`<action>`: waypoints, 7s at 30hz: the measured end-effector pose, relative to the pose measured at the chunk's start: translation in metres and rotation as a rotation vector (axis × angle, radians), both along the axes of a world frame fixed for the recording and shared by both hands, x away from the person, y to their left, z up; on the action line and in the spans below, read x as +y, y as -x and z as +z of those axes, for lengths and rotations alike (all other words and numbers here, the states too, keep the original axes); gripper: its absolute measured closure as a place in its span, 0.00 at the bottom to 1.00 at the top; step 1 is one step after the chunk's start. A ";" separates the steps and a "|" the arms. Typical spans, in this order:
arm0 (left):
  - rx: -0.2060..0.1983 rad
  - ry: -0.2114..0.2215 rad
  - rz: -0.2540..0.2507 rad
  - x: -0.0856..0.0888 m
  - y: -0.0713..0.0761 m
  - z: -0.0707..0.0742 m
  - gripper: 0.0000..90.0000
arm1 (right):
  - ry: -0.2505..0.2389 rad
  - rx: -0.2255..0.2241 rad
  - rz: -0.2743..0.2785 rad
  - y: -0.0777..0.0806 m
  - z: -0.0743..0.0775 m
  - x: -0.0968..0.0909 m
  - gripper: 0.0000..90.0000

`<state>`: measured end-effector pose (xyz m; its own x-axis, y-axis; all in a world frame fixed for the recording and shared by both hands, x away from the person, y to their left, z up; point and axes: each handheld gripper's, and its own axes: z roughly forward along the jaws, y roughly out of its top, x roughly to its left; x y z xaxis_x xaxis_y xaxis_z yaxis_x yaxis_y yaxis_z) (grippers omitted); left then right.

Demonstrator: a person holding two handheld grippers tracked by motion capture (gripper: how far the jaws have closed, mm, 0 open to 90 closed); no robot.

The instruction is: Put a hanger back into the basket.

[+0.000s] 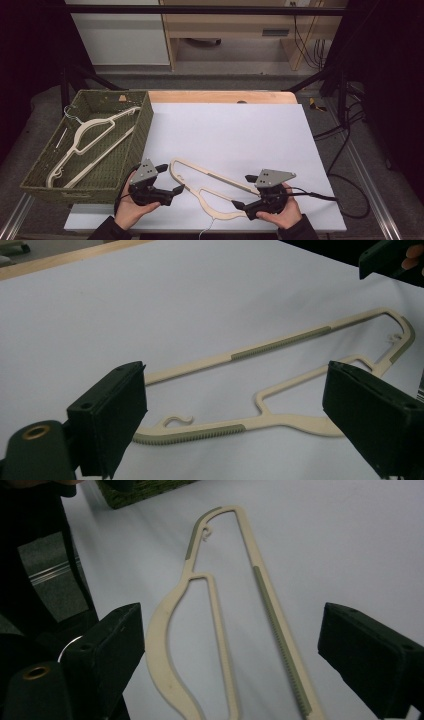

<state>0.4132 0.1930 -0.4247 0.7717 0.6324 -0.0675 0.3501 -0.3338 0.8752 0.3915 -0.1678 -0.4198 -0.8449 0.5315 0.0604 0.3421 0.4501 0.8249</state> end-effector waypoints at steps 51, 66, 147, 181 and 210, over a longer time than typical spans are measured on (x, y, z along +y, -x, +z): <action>0.007 -0.037 -0.034 -0.008 0.003 -0.011 0.11 | 0.241 0.130 0.132 0.021 -0.053 -0.039 0.84; 0.009 -0.042 -0.072 -0.017 0.007 -0.011 0.12 | 0.221 0.135 0.206 0.016 -0.051 -0.039 0.88; 0.019 -0.376 -0.515 -0.127 0.014 -0.038 0.76 | 0.127 0.131 0.198 0.013 -0.028 -0.022 0.88; 0.064 -0.397 -0.609 -0.146 0.003 -0.004 0.83 | 0.244 -0.085 0.199 0.013 -0.030 0.005 0.66; 0.095 -0.374 -0.545 -0.144 -0.004 0.005 0.84 | 0.348 -0.233 0.197 0.007 -0.031 0.016 0.79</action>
<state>0.4169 0.0494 -0.4197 0.9890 0.1476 -0.0024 0.1150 -0.7600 0.6397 0.3842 -0.1522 -0.4511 -0.9015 0.3149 -0.2967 0.0458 0.7514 0.6582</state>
